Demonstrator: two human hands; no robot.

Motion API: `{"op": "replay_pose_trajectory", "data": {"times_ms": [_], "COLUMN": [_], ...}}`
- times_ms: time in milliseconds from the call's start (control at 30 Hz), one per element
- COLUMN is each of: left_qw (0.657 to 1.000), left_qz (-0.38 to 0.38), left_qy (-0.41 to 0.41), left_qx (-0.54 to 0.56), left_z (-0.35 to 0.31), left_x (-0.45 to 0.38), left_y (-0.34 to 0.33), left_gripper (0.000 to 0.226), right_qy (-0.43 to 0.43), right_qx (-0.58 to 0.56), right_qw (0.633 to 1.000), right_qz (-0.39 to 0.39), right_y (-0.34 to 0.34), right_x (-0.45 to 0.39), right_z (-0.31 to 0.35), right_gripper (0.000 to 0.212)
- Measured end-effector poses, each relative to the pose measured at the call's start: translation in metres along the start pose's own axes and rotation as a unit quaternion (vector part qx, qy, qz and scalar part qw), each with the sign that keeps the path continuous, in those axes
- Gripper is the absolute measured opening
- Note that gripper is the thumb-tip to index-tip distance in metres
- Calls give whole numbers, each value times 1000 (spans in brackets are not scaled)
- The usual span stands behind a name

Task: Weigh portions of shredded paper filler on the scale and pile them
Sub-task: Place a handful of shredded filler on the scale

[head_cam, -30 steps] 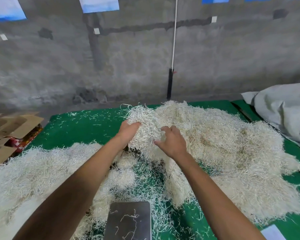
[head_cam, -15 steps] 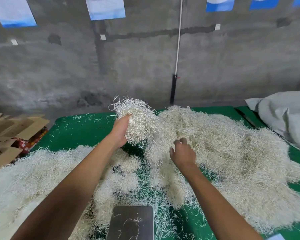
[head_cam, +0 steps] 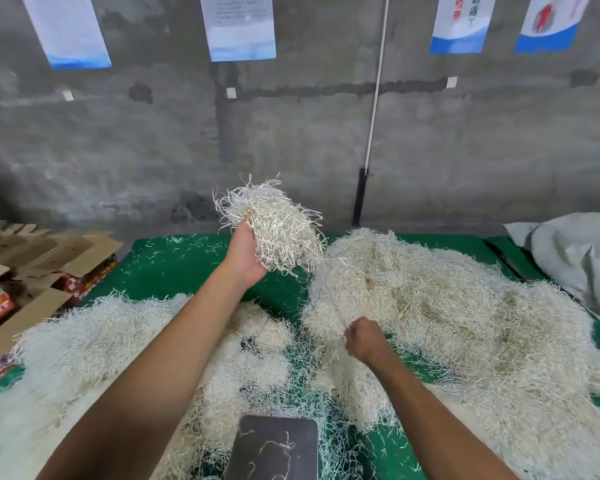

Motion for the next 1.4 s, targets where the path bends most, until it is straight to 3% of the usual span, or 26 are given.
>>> {"op": "replay_pose_trajectory", "data": {"times_ms": [100, 233, 367, 433, 500, 567, 633, 700, 733, 767, 800, 867, 933, 1000, 1067, 1133, 1167, 1267, 1333, 1400], "left_qw": [999, 996, 992, 990, 991, 990, 988, 983, 978, 974, 970, 958, 956, 957, 973, 985, 988, 986, 988, 993], "left_qz": [-39, -80, -113, -125, -115, -122, -127, -101, -69, -36, -20, -33, -57, -81, -96, -101, -104, -122, -128, -102], "left_qy": [5, 11, 46, 70, 73, 71, 73, 89, 102, 115, 121, 119, 135, 145, 130, 107, 73, -36, -18, 62], "left_qx": [24, 30, 9, 5, 9, -11, -45, -126, -168, -193, -211, -257, -253, -236, -162, -92, -86, -110, -81, -18], "left_z": [0, 7, 22, 31, 38, 45, 52, 61, 68, 80, 91, 106, 117, 127, 135, 145, 146, 140, 149, 174], "left_x": [10, 16, 24, 30, 35, 41, 44, 47, 49, 52, 55, 58, 59, 66, 78, 96, 105, 127, 136, 141], "left_y": [23, 49, 64, 64, 58, 56, 58, 54, 46, 38, 35, 42, 58, 78, 97, 111, 119, 149, 176, 196], "left_gripper": [43, 43, 45, 59, 52, 55, 64, 60, 51, 44, 43, 59, 60, 64, 82, 102, 97, 53, 46, 56], "right_qy": [-72, -116, -102, -65, -20, 9, 15, -5, -3, 12, 21, 2, -12, -3, 3, -3, -9, -31, -39, 19], "right_qx": [43, 66, 116, 83, 17, -105, -307, -554, -638, -669, -654, -535, -442, -417, -404, -399, -384, -326, -311, -308], "right_qw": [996, 990, 986, 994, 994, 982, 940, 833, 767, 734, 744, 839, 895, 908, 915, 917, 923, 943, 944, 942], "right_qz": [29, 54, 58, -2, -104, -159, -146, -20, 61, 118, 136, 98, 55, 29, 9, -6, -18, -58, -108, -131], "right_y": [-23, -45, -38, -14, 23, 52, 63, 53, 46, 45, 46, 44, 42, 39, 35, 24, 18, 1, -2, -9], "right_x": [12, 32, 44, 41, 40, 43, 44, 47, 50, 54, 58, 58, 58, 54, 57, 59, 61, 66, 77, 96], "right_z": [-44, -78, -56, -21, 15, 41, 60, 88, 109, 127, 139, 138, 133, 127, 125, 120, 118, 104, 94, 100], "right_gripper": [18, 31, 32, 34, 33, 29, 34, 46, 56, 65, 69, 86, 93, 59, 17, 16, 14, 36, 55, 58]}}
Point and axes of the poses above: each hand's wrist, its own x-axis away from the middle knuckle, its own y-axis out of the back of the hand, z = x × y, the point moved 10 cm from there along -x, towards the middle knuckle, and after that the axes turned 6 degrees about x, right-handed, at the moved point
